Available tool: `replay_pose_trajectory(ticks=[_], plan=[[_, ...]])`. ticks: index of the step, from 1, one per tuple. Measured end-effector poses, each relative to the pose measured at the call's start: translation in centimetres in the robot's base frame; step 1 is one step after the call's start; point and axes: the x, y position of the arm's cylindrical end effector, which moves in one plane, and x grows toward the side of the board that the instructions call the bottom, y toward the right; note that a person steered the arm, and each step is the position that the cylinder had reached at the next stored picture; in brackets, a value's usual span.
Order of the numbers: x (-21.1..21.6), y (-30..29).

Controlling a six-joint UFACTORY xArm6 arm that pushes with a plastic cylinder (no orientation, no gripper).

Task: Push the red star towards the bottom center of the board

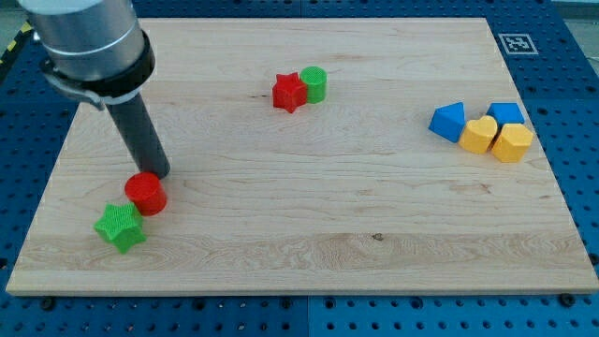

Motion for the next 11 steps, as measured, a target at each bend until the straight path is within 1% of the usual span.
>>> replay_pose_trajectory(ticks=[1, 2, 3, 4, 7, 8, 9, 10, 11], plan=[[1.2, 0.3], [-3.1, 2.3], [-8.3, 7.4], [-8.9, 11.6], [-8.9, 12.5], [-8.8, 16.9], [-8.4, 14.2], [-8.3, 8.3], [-15.0, 5.0]])
